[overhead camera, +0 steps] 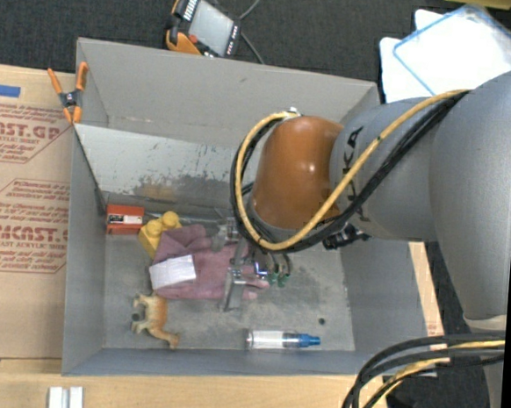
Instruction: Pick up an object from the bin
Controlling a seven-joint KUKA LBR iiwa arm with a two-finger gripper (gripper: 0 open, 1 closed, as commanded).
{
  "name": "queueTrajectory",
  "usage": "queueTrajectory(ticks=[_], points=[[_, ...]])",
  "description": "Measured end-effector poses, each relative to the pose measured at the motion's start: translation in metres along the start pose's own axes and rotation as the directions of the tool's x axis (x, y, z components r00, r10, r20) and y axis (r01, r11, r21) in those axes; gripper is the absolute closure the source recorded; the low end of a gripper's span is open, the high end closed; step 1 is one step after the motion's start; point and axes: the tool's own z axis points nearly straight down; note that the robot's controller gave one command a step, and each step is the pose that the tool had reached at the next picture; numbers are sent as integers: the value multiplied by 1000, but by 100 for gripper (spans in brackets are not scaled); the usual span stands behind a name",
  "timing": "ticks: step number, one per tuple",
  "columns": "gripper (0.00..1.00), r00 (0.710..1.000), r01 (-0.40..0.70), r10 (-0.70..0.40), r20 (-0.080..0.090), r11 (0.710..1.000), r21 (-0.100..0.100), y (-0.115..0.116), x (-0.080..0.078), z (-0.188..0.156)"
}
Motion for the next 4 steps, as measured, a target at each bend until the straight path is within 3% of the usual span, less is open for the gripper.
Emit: queueTrajectory(ticks=[1,3,4], points=[[100,1000,0,0,0,1000,0,0,0,0],[100,999,39,-39,4,999,2,10,-3,13],[100,954,299,-299,5,954,2,-16,-53,53]])
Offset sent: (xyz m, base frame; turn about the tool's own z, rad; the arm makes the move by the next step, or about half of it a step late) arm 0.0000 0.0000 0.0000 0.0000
